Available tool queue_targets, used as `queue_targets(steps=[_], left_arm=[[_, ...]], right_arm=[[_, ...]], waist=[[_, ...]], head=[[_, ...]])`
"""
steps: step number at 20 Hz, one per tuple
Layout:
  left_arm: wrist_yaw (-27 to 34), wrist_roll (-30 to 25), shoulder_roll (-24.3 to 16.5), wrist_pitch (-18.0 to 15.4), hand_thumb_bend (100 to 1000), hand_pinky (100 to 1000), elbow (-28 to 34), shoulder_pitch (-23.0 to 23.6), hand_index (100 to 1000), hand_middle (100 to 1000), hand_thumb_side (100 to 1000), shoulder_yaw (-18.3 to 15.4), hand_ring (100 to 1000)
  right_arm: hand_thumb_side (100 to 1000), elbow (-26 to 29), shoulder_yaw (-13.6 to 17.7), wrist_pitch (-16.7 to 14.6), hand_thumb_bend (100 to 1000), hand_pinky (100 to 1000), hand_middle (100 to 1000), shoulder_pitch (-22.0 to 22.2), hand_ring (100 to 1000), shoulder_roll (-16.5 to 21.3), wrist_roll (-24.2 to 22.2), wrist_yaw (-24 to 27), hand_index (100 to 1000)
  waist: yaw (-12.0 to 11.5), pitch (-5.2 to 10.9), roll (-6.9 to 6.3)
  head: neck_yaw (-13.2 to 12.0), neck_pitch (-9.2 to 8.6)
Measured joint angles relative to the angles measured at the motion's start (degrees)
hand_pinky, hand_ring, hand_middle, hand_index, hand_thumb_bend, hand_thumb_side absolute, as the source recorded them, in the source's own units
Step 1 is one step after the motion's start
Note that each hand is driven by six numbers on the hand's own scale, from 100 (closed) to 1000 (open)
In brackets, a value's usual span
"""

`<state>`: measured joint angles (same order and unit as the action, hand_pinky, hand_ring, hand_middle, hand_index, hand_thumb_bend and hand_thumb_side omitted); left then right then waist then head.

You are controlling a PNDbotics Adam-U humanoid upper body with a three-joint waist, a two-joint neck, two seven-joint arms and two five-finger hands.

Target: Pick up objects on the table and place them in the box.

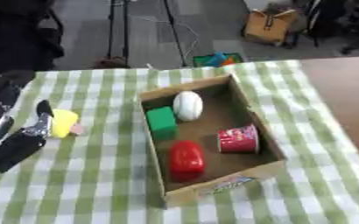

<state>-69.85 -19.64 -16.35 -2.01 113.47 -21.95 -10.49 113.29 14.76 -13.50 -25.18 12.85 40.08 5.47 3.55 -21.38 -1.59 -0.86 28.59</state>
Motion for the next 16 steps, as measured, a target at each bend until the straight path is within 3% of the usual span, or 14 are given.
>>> queue_targets(steps=[4,10,12,16], left_arm=[[10.2,-6.1,-2.9,-1.4,100,1000,-2.8,-1.4,1000,1000,1000,0.0,1000],[24.0,-10.1,-9.6,-4.0,100,1000,-11.1,-3.9,1000,1000,1000,0.0,1000],[26.8,-11.7,-11.7,-4.6,100,1000,-13.7,-4.6,1000,1000,1000,0.1,1000],[29.6,-14.7,-15.4,-4.7,188,1000,-18.5,-6.8,1000,1000,1000,0.8,1000]], right_arm=[[433,0.0,-0.1,0.1,100,583,528,0.0,620,0.0,-0.2,0.1,771],[434,0.0,-0.4,0.3,100,583,528,0.2,619,0.0,-0.5,0.2,770],[433,0.0,-0.4,0.3,100,583,526,0.3,618,0.0,-0.6,0.2,767],[433,0.0,-0.7,0.5,100,582,526,0.5,617,0.0,-0.8,0.2,766]], waist=[[0.2,0.27,-0.12],[0.5,0.77,-0.16],[0.6,0.88,-0.19],[0.8,1.30,-0.27]], head=[[-0.5,0.06],[-0.7,0.42],[-0.7,0.59],[-0.7,0.88]])
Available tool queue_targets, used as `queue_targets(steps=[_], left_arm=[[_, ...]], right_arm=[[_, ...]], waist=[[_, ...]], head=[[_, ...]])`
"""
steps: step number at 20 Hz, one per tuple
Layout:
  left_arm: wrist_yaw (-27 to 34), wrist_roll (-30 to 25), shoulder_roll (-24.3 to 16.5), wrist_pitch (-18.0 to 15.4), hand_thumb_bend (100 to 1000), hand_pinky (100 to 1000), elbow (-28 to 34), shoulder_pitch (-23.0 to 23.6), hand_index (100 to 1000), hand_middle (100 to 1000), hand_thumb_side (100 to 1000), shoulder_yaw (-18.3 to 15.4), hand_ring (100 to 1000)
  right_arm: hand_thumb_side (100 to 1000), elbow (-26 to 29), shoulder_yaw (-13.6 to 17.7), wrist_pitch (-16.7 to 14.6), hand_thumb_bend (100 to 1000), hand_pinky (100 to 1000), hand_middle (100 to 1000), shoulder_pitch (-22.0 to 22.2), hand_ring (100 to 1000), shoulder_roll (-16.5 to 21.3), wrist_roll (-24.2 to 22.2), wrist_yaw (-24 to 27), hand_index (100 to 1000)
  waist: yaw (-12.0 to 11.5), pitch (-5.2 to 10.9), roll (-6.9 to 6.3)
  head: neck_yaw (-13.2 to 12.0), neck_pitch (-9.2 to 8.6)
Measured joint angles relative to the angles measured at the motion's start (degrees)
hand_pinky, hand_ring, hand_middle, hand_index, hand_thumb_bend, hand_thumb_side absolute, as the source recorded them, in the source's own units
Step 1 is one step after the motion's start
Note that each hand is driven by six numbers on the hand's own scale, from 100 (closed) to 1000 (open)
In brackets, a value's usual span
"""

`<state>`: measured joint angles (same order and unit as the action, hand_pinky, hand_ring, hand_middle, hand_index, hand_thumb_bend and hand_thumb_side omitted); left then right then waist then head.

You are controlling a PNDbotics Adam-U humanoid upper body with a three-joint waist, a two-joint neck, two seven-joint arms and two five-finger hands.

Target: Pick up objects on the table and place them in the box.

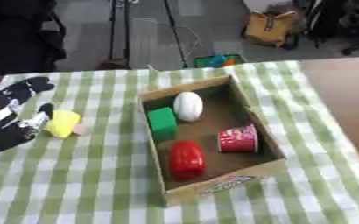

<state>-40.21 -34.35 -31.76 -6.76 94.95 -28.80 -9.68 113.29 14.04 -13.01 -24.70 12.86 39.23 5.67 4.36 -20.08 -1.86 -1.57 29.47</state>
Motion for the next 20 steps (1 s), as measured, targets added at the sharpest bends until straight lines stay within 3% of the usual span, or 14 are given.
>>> queue_targets(steps=[8,9,13,20], left_arm=[[-0.3,-1.8,-6.3,-3.0,279,1000,-7.9,-3.1,1000,1000,1000,2.4,1000],[-0.6,-1.8,-6.7,-3.4,388,1000,-8.6,-3.4,1000,1000,1000,2.7,1000],[-2.2,2.0,-7.8,-6.7,487,1000,-10.5,-4.1,1000,1000,1000,4.6,1000],[-4.7,7.2,-8.8,-10.6,500,1000,-17.5,-5.7,1000,1000,1000,8.1,1000]], right_arm=[[440,0.0,-0.3,0.3,100,583,524,0.0,616,0.0,-0.6,0.1,765],[444,0.0,-0.3,0.3,100,583,523,0.0,616,0.0,-0.6,0.1,763],[445,0.0,-0.3,0.4,100,582,521,0.0,615,0.0,-0.8,0.3,761],[447,0.0,-0.6,0.5,100,583,519,0.0,614,0.0,-1.0,0.5,759]], waist=[[0.4,0.24,0.04],[0.4,0.25,0.04],[0.7,0.25,0.18],[0.8,0.25,0.21]], head=[[-0.2,0.27],[-0.2,0.27],[-0.5,0.28],[-1.0,0.28]])
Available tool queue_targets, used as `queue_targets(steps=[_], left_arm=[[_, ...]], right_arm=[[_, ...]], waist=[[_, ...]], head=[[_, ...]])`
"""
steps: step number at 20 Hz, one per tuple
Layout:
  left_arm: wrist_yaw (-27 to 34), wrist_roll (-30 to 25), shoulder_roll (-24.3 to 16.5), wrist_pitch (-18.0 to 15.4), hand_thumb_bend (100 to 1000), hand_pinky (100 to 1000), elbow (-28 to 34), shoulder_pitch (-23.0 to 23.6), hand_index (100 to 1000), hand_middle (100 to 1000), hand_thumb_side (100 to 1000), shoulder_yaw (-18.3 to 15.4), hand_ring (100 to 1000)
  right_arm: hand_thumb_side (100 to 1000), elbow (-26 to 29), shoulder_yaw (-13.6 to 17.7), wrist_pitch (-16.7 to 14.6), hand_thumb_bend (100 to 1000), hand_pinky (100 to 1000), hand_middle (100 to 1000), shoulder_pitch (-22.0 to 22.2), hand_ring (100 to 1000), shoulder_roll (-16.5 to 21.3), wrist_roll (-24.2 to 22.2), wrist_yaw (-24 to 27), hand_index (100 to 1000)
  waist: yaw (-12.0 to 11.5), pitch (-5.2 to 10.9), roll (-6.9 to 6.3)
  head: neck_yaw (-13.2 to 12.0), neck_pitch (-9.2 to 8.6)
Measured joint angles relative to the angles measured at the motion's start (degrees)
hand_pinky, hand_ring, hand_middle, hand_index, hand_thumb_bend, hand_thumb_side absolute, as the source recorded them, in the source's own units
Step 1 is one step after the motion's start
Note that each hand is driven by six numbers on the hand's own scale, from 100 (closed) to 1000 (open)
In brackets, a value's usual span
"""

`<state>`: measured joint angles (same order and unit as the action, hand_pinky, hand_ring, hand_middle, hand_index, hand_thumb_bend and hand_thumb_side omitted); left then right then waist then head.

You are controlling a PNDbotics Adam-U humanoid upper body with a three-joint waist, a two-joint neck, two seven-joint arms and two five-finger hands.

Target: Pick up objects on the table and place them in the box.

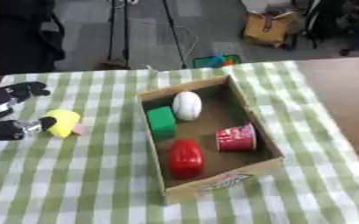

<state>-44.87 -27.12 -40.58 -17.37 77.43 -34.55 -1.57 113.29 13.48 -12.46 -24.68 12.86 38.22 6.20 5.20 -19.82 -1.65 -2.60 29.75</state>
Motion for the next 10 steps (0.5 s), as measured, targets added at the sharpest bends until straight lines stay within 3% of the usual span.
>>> queue_targets(steps=[2,10], left_arm=[[-0.8,-0.3,-0.1,-0.6,467,1000,-1.4,-0.6,1000,1000,1000,0.7,1000],[-4.0,-3.0,-0.1,-1.2,494,1000,-4.4,-2.2,1000,1000,1000,1.7,1000]], right_arm=[[445,0.0,-0.1,0.1,100,583,518,0.0,613,0.0,-0.1,0.1,758],[447,0.0,-0.1,0.2,100,583,516,0.0,612,0.0,-0.3,0.5,756]], waist=[[0.0,0.00,0.01],[0.3,-0.02,0.03]], head=[[-0.1,0.00],[-0.2,-0.03]])
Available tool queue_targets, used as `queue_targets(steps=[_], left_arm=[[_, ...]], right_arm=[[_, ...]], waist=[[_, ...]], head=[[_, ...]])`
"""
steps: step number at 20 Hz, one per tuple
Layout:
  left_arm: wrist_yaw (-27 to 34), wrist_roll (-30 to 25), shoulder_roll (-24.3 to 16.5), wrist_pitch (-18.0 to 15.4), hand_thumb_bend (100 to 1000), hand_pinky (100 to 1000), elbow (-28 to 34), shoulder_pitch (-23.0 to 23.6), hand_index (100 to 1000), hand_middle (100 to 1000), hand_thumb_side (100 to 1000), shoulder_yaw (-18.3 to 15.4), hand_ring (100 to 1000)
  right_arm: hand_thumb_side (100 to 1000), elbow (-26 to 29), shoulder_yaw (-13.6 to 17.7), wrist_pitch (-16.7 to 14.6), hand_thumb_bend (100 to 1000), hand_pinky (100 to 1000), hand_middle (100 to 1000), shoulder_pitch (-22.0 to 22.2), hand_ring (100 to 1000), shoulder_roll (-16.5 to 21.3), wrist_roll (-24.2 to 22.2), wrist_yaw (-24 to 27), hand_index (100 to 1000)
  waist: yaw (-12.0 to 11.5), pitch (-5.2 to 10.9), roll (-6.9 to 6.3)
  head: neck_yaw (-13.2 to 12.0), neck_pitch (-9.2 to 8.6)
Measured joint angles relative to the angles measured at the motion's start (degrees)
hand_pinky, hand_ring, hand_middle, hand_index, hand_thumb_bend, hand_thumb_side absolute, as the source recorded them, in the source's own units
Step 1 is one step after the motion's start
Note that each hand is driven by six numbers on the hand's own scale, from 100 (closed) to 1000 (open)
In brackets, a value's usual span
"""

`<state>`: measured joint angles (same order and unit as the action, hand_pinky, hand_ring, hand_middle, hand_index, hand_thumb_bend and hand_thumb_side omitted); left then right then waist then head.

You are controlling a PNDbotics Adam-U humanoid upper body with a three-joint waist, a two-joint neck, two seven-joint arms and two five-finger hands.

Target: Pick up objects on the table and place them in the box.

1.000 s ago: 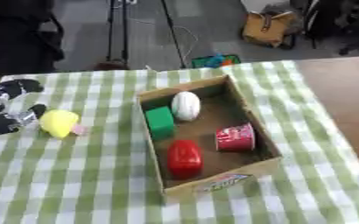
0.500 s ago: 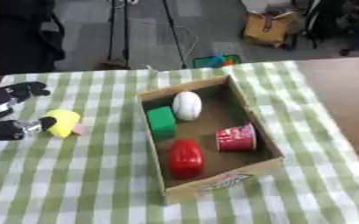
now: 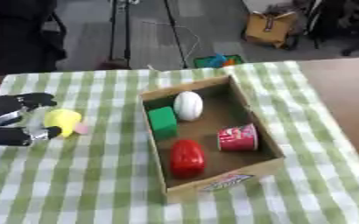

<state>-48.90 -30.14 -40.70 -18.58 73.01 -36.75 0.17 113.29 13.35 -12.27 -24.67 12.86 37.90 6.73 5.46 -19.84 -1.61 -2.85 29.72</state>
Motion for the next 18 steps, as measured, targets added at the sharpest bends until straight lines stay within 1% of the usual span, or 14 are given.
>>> queue_targets(steps=[7,9,10,15,18], left_arm=[[-4.2,2.1,0.4,0.2,503,1000,-2.8,-1.8,1000,1000,1000,0.0,1000],[-5.0,3.0,0.6,0.2,493,1000,-3.8,-2.3,1000,1000,1000,0.0,1000],[-5.4,3.5,0.8,0.2,468,1000,-4.2,-2.6,1000,1000,1000,0.0,1000],[-7.1,5.9,1.5,0.1,466,1000,-6.6,-3.4,1000,1000,1000,0.0,1000],[-7.6,6.1,1.6,0.0,474,1000,-7.7,-3.7,1000,1000,1000,0.0,1000]], right_arm=[[448,0.0,0.0,0.0,100,584,515,0.0,612,0.0,-0.3,0.4,755],[448,0.0,-0.1,0.0,100,584,514,0.0,612,0.0,-0.3,0.4,756],[448,0.0,-0.2,0.0,100,585,514,0.0,612,0.0,-0.3,0.4,756],[445,0.0,-0.3,0.1,100,584,514,0.0,612,0.0,-0.5,0.5,756],[445,0.0,-0.3,0.2,100,584,514,0.0,612,0.0,-0.6,0.7,756]], waist=[[0.2,-0.27,0.12],[0.3,-0.40,0.12],[0.3,-0.41,0.12],[0.5,-0.59,0.13],[0.6,-0.67,0.13]], head=[[0.0,-0.06],[-0.1,-0.09],[-0.1,-0.11],[-0.5,-0.39],[-0.5,-0.59]])
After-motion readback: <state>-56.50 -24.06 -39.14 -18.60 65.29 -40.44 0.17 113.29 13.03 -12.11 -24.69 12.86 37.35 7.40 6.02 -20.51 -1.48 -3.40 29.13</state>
